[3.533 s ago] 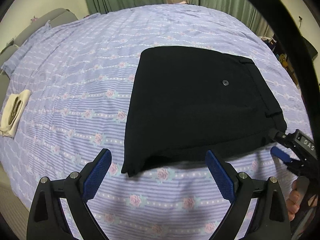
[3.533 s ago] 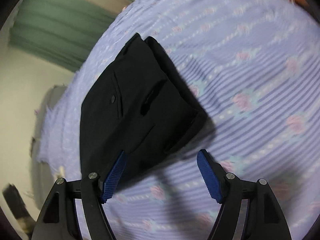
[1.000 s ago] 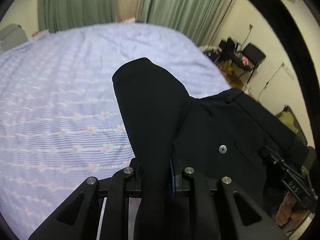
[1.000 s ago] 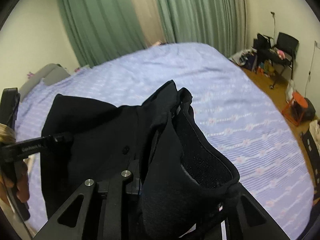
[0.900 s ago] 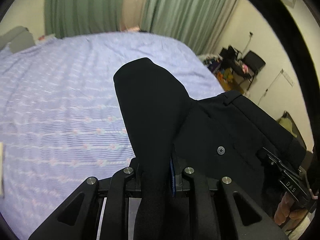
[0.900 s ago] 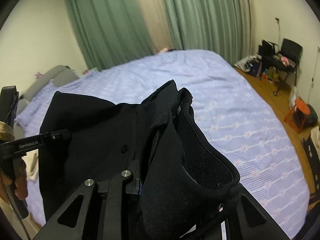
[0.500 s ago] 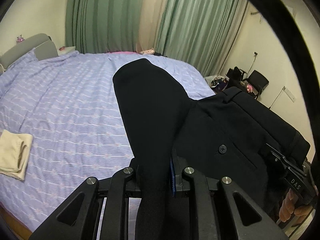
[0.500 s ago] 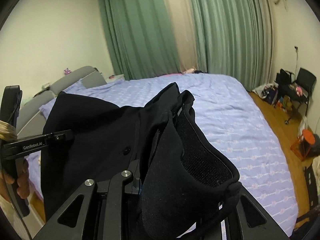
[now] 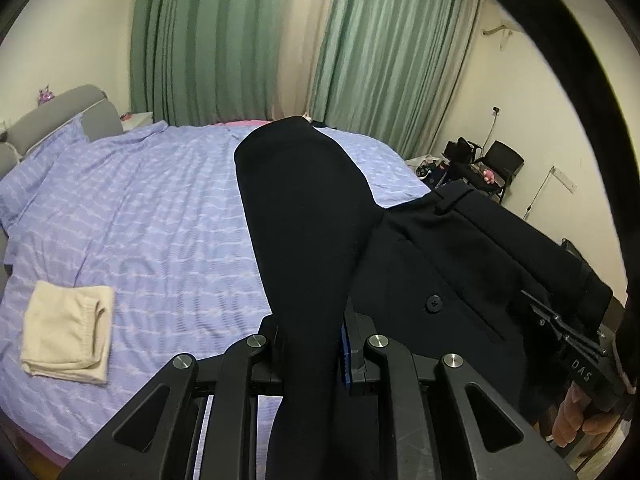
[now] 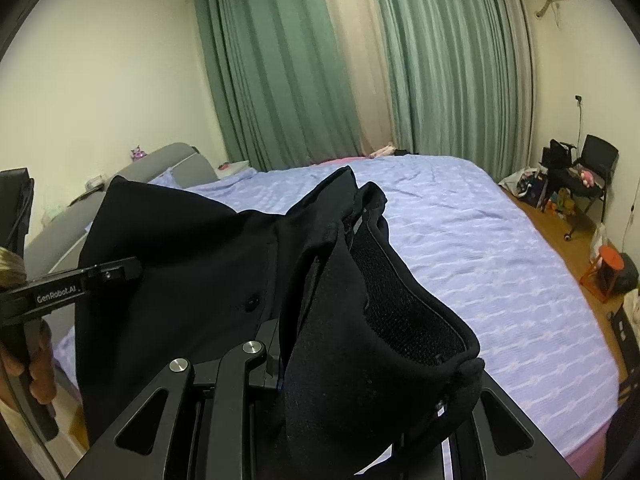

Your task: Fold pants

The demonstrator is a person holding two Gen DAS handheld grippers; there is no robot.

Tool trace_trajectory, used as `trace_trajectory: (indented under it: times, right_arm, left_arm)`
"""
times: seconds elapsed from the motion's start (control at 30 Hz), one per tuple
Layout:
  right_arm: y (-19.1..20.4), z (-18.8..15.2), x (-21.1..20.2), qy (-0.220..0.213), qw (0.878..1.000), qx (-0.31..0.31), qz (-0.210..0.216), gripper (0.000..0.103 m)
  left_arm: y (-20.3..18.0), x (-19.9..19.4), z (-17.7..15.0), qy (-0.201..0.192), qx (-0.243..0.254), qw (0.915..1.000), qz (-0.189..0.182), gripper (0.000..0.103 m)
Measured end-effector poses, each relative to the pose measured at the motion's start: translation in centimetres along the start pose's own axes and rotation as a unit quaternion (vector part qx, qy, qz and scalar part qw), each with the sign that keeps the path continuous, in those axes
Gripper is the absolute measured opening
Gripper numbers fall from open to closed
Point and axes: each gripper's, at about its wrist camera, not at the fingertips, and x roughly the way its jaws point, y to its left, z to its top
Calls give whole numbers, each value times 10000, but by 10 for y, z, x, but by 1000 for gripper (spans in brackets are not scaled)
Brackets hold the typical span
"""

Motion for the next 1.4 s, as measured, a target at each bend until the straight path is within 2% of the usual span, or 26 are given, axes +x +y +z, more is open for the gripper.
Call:
trace_trajectory:
  times: [0.2, 0.43, 0.53, 0.63, 0.87, 0.97, 1.07, 1.23, 1.4]
  right_arm:
    - [45, -5, 12, 158, 9989, -336, 272, 26]
    - [92, -13, 32, 354, 9931, -800, 786, 26]
    - [116, -12, 45, 442, 9899, -979, 925, 26]
    - [145, -13, 54, 528, 9870, -1080, 1063, 26]
    - [231, -29, 73, 563, 9893, -864, 1035, 26]
    - [278, -42, 79, 597, 9935, -487, 843, 26]
    - [318, -54, 84, 648, 9941, -384, 780, 26]
    - [368, -68, 92, 858, 9924, -433, 770, 26]
    - [407, -73, 114, 952, 9895, -608, 899, 26]
  left_arm:
    - [54, -27, -28, -53, -420, 9990, 150, 18]
    - [98, -40, -57, -67, -1123, 9919, 582, 18]
    - [134, -54, -74, -77, -1446, 9875, 620, 18]
    - [168, -67, -88, -76, -1560, 9857, 641, 18]
    - [266, -89, -99, 31, -1413, 9888, 473, 18]
    - [316, -100, -98, 288, -1243, 9913, 320, 18]
    - [346, -104, -93, 390, -1077, 9927, 372, 18]
    - [399, -112, -100, 599, -1185, 9906, 327, 18]
    - [441, -117, -103, 621, -1306, 9885, 448, 18]
